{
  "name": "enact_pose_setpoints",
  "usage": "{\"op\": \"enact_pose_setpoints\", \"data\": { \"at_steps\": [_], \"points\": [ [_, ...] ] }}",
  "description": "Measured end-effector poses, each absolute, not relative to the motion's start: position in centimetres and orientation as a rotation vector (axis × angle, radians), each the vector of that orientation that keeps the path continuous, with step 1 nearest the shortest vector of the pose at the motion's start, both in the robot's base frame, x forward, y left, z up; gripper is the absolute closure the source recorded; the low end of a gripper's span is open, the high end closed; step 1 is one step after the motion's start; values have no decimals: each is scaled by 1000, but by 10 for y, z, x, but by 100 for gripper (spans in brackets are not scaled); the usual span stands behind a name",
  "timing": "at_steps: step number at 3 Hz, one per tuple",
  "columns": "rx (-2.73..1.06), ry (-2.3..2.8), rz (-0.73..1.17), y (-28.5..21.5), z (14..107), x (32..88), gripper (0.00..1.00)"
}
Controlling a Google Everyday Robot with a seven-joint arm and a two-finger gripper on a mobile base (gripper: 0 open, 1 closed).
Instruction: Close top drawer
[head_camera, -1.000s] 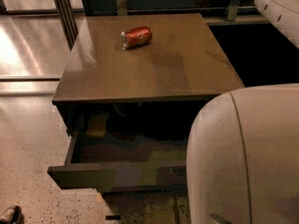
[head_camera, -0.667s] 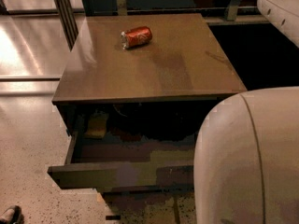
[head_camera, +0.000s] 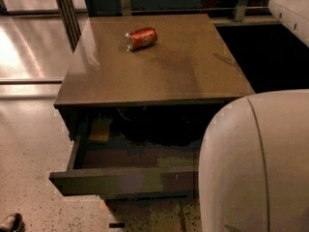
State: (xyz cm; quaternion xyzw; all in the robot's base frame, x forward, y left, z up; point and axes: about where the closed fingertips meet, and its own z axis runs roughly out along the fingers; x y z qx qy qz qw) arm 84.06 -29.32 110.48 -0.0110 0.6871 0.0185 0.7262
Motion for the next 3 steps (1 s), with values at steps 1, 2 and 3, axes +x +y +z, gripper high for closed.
{"op": "enact_pose_setpoints", "data": {
  "at_steps": [1, 2, 3],
  "points": [
    [-6, 1547, 10, -298, 1096, 841, 0],
    [-23, 1573, -53, -305, 1088, 841, 0],
    [-23, 1573, -53, -305, 1088, 841, 0]
  ]
}}
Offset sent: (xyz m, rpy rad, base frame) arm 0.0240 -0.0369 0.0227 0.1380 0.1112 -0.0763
